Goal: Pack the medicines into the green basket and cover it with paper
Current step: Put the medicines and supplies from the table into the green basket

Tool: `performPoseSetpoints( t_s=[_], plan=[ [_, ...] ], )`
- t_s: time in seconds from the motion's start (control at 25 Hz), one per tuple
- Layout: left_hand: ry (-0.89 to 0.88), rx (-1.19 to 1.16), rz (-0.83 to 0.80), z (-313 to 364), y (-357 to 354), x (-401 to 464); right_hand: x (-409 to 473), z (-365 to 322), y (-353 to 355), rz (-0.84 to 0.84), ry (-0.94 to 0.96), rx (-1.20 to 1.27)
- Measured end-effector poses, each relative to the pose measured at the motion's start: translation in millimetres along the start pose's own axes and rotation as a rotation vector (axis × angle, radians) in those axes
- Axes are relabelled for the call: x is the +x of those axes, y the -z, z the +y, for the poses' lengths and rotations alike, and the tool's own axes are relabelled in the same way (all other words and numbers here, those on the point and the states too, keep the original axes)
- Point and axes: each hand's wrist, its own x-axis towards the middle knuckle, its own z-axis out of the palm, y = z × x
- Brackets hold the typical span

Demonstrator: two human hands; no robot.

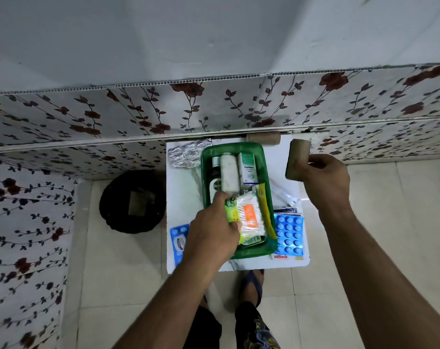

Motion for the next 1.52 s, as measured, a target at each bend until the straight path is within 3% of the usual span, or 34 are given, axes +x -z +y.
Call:
performPoseSetpoints(
  t_s=[0.12, 0.64, 0.76, 0.88, 1.0, 1.16, 1.32, 1.52],
  plan=[
    [-0.003, 0.185, 0.015, 1, -24, 5, -6, 7, 12, -0.028, 0.023, 0.02],
    [-0.16, 0.35, 0.01, 6, -33, 27, -26, 17, 16, -0.161, 0.048, 0.0],
    [-0.189, 0.331, 0.041, 6, -22, 18, -34, 8, 13, -0.214, 0.097, -0.033],
    [-0.15, 0.084, 0.168, -4, 17, 13, -46, -3, 9, -0.311, 0.235, -0.064],
    [-0.041, -0.266, 0.347, -30, 46, 19, -55, -7, -5, -0.362, 0.444, -0.289],
    [0.049, -0.337, 0.388, -65, 49, 33, -55, -3, -36, -0.37, 0.952, -0.902],
    [0.039, -0.347, 0.346, -81, 37, 36, -51, 7, -50, -0.267, 0.972, -1.163],
    [0.048, -0.362, 0.317, -97, 27, 44, -54, 4, -64, -0.232, 0.948, -1.22]
  ],
)
